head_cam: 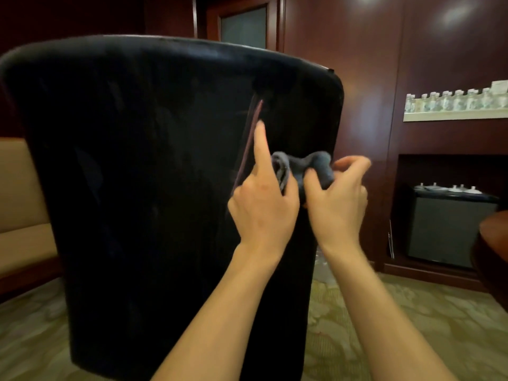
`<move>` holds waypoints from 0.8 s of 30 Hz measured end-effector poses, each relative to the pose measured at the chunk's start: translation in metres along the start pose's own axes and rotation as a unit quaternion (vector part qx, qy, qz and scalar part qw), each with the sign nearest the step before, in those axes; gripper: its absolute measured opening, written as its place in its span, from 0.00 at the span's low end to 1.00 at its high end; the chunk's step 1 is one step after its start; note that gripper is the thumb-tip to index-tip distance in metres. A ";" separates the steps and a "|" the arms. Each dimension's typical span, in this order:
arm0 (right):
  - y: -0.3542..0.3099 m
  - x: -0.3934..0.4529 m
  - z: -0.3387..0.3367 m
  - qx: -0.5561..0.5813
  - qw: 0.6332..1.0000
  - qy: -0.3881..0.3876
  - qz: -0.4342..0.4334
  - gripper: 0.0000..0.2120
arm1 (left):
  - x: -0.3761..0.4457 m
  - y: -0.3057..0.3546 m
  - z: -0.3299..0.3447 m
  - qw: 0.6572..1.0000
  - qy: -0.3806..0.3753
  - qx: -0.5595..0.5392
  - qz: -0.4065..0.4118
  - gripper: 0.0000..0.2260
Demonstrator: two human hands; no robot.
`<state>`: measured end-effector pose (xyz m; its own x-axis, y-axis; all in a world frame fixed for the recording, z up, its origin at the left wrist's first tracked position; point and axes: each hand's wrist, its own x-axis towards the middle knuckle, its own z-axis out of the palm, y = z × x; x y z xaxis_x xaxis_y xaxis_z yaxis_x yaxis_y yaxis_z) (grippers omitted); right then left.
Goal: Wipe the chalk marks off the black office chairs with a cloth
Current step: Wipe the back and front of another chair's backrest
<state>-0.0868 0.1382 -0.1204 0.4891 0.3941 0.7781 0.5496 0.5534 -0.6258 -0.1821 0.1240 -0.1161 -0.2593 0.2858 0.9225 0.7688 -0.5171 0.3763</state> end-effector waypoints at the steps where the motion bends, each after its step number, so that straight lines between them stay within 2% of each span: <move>1: 0.006 -0.013 0.004 0.000 1.000 0.010 0.008 0.18 | -0.011 -0.007 0.001 1.000 0.001 0.021 0.009 0.38; 4: 0.032 -0.068 0.015 0.020 0.998 0.000 0.054 0.18 | -0.058 -0.043 0.008 0.998 -0.019 0.056 -0.004 0.39; 7: 0.061 -0.124 0.019 -0.004 0.992 -0.072 0.108 0.16 | -0.116 -0.078 0.005 0.991 -0.086 0.065 -0.075 0.42; 9: 0.073 -0.145 0.017 -0.017 0.986 -0.114 0.122 0.14 | -0.143 -0.088 0.002 0.988 -0.100 0.047 -0.106 0.43; 11: 0.071 -0.142 0.016 -0.018 0.987 -0.111 0.113 0.13 | -0.141 -0.086 0.000 0.988 -0.082 0.018 -0.133 0.41; 13: 0.056 -0.121 0.018 -0.007 0.994 -0.074 0.079 0.15 | -0.115 -0.077 0.001 0.985 -0.049 -0.027 -0.164 0.38; 17: 0.007 -0.064 0.025 0.064 0.997 -0.021 0.023 0.14 | -0.046 -0.049 -0.005 0.981 0.009 -0.115 -0.153 0.31; 21: -0.005 -0.062 0.033 0.086 0.996 -0.009 0.037 0.14 | -0.039 -0.048 -0.004 0.979 0.040 -0.135 -0.146 0.20; 24: 0.014 -0.102 0.037 0.094 0.992 -0.021 0.077 0.17 | -0.078 -0.067 -0.001 0.965 0.074 -0.138 -0.211 0.17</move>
<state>-0.1541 0.1332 -0.2065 0.5265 0.5129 0.6780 0.3325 0.6098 -0.7195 -0.2144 0.1353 -0.2127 -0.6116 0.4103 0.6765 0.3961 -0.5814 0.7107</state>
